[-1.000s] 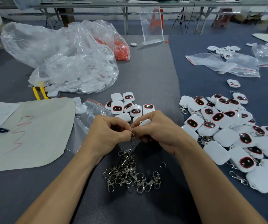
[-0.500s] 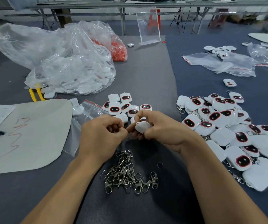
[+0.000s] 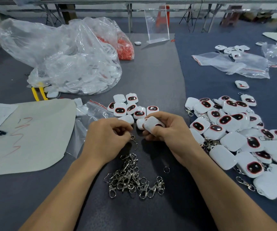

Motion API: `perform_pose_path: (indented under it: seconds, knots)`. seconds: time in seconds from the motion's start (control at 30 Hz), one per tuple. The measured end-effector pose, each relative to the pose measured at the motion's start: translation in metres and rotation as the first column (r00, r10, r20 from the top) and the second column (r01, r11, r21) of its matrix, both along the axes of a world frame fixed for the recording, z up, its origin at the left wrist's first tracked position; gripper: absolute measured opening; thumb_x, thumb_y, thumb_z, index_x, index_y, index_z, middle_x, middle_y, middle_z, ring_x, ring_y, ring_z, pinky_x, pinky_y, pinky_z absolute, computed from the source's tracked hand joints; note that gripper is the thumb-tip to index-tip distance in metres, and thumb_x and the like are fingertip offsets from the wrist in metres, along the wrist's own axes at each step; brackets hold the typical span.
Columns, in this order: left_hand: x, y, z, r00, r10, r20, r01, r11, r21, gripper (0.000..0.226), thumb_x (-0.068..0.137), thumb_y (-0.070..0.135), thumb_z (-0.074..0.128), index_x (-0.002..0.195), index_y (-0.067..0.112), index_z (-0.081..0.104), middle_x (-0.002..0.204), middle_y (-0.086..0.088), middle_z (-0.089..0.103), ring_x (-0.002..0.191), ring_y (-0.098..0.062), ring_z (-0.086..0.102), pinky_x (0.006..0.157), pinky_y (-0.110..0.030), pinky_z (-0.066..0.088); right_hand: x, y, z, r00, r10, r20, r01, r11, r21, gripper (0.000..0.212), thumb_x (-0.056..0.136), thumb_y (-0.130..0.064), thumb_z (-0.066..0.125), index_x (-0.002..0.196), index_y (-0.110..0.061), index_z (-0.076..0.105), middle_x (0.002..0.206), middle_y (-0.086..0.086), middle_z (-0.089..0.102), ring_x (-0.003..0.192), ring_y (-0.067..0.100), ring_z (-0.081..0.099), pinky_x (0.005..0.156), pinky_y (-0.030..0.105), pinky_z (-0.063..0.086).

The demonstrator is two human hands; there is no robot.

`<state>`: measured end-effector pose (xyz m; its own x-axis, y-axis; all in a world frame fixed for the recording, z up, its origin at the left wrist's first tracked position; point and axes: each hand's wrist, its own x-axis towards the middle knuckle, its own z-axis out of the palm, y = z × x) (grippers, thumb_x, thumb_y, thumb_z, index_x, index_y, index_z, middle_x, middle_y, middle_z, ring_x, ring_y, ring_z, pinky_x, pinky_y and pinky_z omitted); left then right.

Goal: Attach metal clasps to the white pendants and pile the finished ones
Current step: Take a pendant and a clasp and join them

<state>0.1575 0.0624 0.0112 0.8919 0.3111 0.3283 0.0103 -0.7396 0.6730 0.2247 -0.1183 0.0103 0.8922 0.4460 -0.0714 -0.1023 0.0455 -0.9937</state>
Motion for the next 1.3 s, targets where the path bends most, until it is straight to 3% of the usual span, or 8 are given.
perform_pose_path:
  seconds: [0.17, 0.33, 0.47, 0.57, 0.7, 1.0, 1.1, 1.3]
  knots:
    - [-0.004, 0.001, 0.007, 0.978, -0.096, -0.185, 0.124, 0.982, 0.145, 0.023, 0.067, 0.039, 0.063, 0.085, 0.040, 0.078, 0.083, 0.022, 0.070, 0.078, -0.002, 0.064, 0.074, -0.032, 0.055, 0.000, 0.003, 0.001, 0.999, -0.009, 0.032, 0.011, 0.997, -0.083, 0.046, 0.083, 0.022, 0.050, 0.091, -0.016, 0.076, 0.098, 0.018, 0.076, 0.084, 0.027, 0.077, 0.073, 0.034, 0.063]
    - [-0.001, 0.000, 0.004, 0.989, -0.054, -0.136, 0.070, 0.991, 0.118, 0.013, 0.078, 0.021, 0.082, 0.083, 0.033, 0.082, 0.082, 0.020, 0.071, 0.074, -0.001, 0.062, 0.076, -0.029, 0.052, -0.003, 0.001, 0.003, 1.000, -0.018, -0.003, 0.017, 0.998, -0.055, 0.032, 0.084, 0.020, 0.056, 0.091, -0.011, 0.062, 0.098, 0.023, 0.073, 0.075, 0.025, 0.076, 0.068, 0.035, 0.062]
    - [-0.005, -0.013, 0.004, 1.000, -0.015, -0.022, 0.013, 0.994, -0.113, 0.024, 0.072, 0.017, 0.088, 0.072, 0.039, 0.079, 0.066, 0.025, 0.070, 0.065, 0.008, 0.064, 0.062, -0.005, 0.043, -0.005, 0.000, 0.003, 0.995, -0.031, 0.098, 0.045, 0.988, -0.146, 0.030, 0.077, 0.006, 0.065, 0.085, -0.022, 0.057, 0.088, 0.016, 0.076, 0.067, 0.022, 0.067, 0.065, 0.039, 0.057]
    - [-0.004, -0.016, 0.005, 0.999, -0.021, 0.031, 0.028, 0.969, -0.246, 0.027, 0.069, 0.020, 0.091, 0.067, 0.043, 0.076, 0.064, 0.024, 0.071, 0.062, 0.005, 0.068, 0.062, -0.012, 0.052, -0.010, 0.004, 0.002, 0.972, -0.015, 0.235, 0.074, 0.967, -0.242, 0.017, 0.074, -0.010, 0.074, 0.080, -0.026, 0.071, 0.077, 0.001, 0.075, 0.065, 0.013, 0.062, 0.062, 0.039, 0.054]
    - [-0.003, -0.013, 0.004, 0.996, -0.084, 0.012, 0.083, 0.927, -0.366, 0.030, 0.071, 0.012, 0.089, 0.074, 0.040, 0.079, 0.068, 0.012, 0.075, 0.064, -0.006, 0.073, 0.068, -0.026, 0.059, -0.011, 0.003, 0.004, 0.940, -0.016, 0.341, 0.146, 0.921, -0.360, 0.016, 0.074, -0.020, 0.080, 0.070, -0.035, 0.077, 0.057, -0.014, 0.066, 0.053, -0.001, 0.056, 0.053, 0.017, 0.045]
    - [-0.002, -0.013, 0.005, 0.982, -0.169, 0.088, 0.190, 0.868, -0.458, 0.034, 0.078, -0.006, 0.079, 0.083, 0.027, 0.082, 0.078, 0.003, 0.079, 0.070, -0.008, 0.074, 0.066, -0.016, 0.054, -0.016, 0.008, 0.010, 0.937, -0.108, 0.333, 0.196, 0.949, -0.246, 0.007, 0.066, -0.023, 0.076, 0.067, -0.029, 0.078, 0.055, -0.011, 0.065, 0.052, 0.002, 0.057, 0.053, 0.020, 0.046]
    - [0.000, -0.013, 0.007, 0.984, -0.158, 0.085, 0.178, 0.808, -0.561, 0.030, 0.078, -0.010, 0.077, 0.082, 0.020, 0.081, 0.075, -0.005, 0.078, 0.066, -0.013, 0.072, 0.060, -0.017, 0.054, -0.018, 0.010, 0.012, 0.968, -0.123, 0.221, 0.156, 0.978, -0.136, 0.009, 0.070, -0.014, 0.076, 0.066, -0.022, 0.078, 0.056, -0.003, 0.065, 0.053, 0.010, 0.055, 0.053, 0.029, 0.046]
    - [-0.001, -0.014, 0.009, 0.976, -0.186, 0.116, 0.216, 0.729, -0.650, 0.038, 0.076, -0.016, 0.073, 0.069, 0.021, 0.080, 0.065, -0.003, 0.073, 0.059, -0.008, 0.065, 0.059, -0.016, 0.052, -0.019, 0.010, 0.018, 0.999, -0.038, -0.003, 0.038, 0.997, 0.071, 0.024, 0.076, 0.006, 0.073, 0.062, -0.013, 0.074, 0.057, 0.009, 0.057, 0.047, 0.012, 0.046, 0.044, 0.019, 0.036]
